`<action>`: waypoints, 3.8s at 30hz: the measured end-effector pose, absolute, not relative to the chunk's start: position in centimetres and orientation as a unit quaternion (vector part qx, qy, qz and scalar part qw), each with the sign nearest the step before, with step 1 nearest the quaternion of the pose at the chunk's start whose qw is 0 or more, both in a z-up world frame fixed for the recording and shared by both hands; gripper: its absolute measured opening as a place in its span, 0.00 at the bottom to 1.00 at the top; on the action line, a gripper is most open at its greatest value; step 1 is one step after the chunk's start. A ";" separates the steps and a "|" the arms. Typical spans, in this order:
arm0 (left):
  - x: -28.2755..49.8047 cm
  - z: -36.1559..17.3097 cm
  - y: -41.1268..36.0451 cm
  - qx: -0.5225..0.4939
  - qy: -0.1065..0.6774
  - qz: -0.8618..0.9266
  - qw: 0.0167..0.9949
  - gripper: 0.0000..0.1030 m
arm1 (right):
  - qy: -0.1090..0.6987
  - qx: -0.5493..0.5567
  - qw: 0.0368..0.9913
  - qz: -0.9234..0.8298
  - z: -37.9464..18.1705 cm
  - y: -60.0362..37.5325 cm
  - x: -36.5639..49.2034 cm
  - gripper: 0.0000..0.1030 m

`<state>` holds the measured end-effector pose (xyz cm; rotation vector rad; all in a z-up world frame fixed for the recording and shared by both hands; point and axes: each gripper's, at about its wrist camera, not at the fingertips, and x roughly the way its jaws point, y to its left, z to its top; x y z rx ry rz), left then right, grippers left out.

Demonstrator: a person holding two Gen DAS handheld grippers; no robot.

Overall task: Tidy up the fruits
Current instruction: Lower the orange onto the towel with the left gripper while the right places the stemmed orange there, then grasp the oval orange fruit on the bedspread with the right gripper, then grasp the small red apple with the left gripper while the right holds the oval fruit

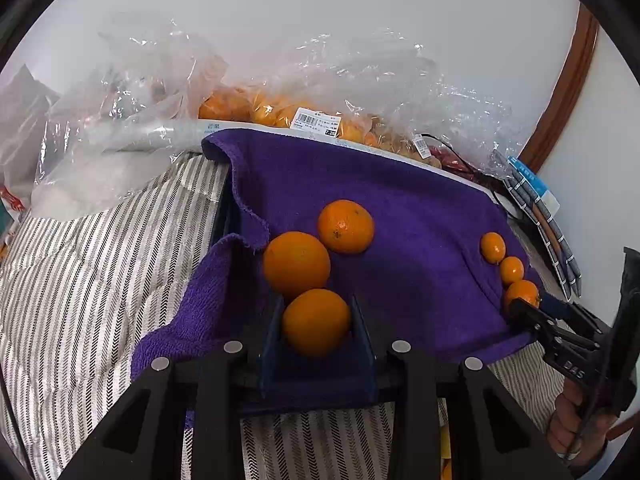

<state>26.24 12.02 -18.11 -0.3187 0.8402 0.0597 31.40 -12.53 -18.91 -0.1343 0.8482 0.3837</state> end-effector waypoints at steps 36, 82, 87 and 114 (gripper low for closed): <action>24.6 -15.7 14.5 -0.200 0.347 0.028 0.916 0.49 | 0.418 -0.097 0.861 0.273 -19.0 -5.2 16.8 0.54; 19.1 -18.7 5.5 0.016 0.430 -0.089 0.898 0.49 | 0.400 0.020 0.906 0.135 -18.5 -19.8 20.0 0.31; 19.4 -19.4 4.5 0.046 0.442 -0.085 0.892 0.49 | 0.398 0.036 0.906 0.140 -18.4 -20.2 20.1 0.31; 20.5 -18.3 5.1 -0.026 0.407 -0.088 0.909 0.22 | 0.394 0.052 0.907 0.140 -18.5 -20.7 19.9 0.31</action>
